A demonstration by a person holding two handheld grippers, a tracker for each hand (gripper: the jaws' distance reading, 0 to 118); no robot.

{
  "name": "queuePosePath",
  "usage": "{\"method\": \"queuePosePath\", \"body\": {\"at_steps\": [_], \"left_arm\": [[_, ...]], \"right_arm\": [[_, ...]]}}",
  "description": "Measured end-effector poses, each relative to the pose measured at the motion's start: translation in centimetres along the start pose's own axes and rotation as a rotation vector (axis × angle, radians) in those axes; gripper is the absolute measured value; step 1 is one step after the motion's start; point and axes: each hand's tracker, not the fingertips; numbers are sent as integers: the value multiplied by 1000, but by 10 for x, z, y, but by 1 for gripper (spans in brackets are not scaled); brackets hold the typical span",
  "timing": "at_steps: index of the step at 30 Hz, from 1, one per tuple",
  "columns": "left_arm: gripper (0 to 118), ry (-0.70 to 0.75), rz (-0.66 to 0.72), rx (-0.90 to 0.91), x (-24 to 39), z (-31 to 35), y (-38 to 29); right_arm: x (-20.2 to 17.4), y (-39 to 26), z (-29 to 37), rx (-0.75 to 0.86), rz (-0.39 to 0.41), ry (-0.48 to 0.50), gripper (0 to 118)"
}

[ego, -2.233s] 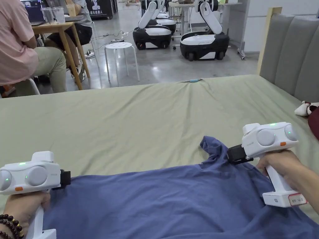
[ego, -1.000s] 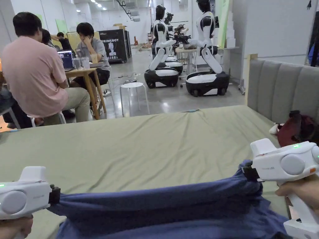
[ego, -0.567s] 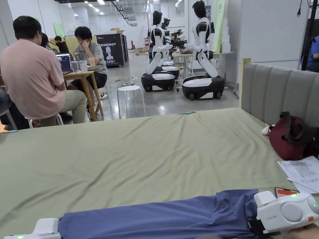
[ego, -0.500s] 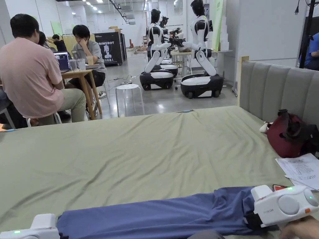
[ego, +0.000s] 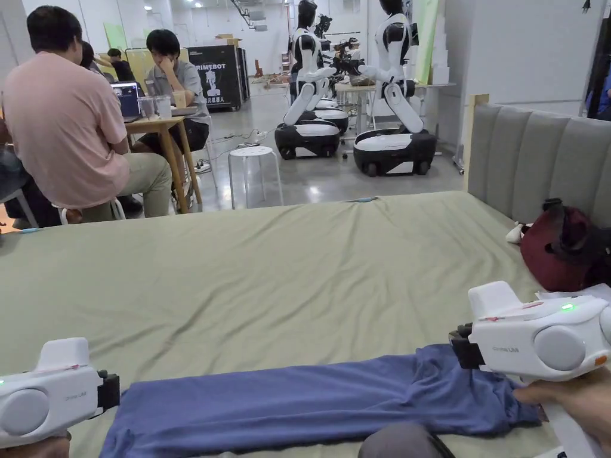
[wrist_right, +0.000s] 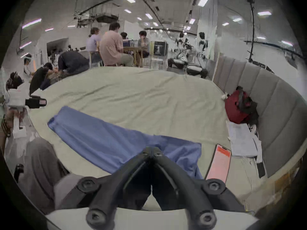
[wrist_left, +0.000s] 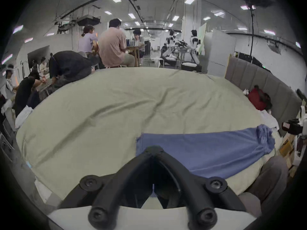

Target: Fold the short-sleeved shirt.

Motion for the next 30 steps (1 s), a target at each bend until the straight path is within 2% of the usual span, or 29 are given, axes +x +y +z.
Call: {"method": "queuePosePath", "body": {"at_steps": [1, 3, 4, 7, 8, 9, 10, 12, 13, 17, 19, 22, 25, 28, 29, 30], "left_arm": [[0, -67, 65, -41, -38, -48, -3], [0, -132, 139, -45, -60, -65, -2], [9, -158, 142, -9, -66, -66, -4], [115, -303, 203, -60, -82, -82, -19], [113, -325, 222, -80, -89, -88, -27], [106, -327, 222, -43, -94, -88, -28], [107, -333, 231, -38, -104, -91, -35], [117, -350, 253, -61, -116, -103, -44], [118, -378, 303, -90, -120, -109, -49], [118, -511, 401, -199, -115, -156, -58], [118, -529, 371, -133, -109, -162, -52], [118, -615, 468, -196, -110, -176, -41], [118, -772, 560, -210, -108, -189, -40], [115, -848, 509, -224, -94, -197, -43], [90, -821, 500, -248, -89, -199, -41], [53, -765, 478, -293, -116, -235, -42]], "right_arm": [[-6, 4, 2, 5, -6, 21, 0], [-17, 13, 3, 40, -8, 87, 0], [-23, 15, 1, 50, -10, 117, 0], [-38, 22, -9, 40, -9, 150, 0], [-43, 23, -13, 36, -3, 152, 0], [-48, 23, -19, 29, 6, 155, 0], [-53, 24, -24, 23, 11, 159, 0], [-58, 25, -36, 4, 2, 179, 0], [-60, 25, -42, -7, -9, 191, 0], [-67, 27, -64, -35, -24, 189, 0], [-69, 28, -71, -42, -19, 182, 0], [-66, 28, -80, -53, -36, 187, 0], [-66, 27, -87, -63, -40, 179, 0], [-63, 25, -92, -76, -46, 163, 0], [-62, 23, -93, -81, -50, 160, 0], [-60, 22, -92, -85, -52, 159, 0]]}}
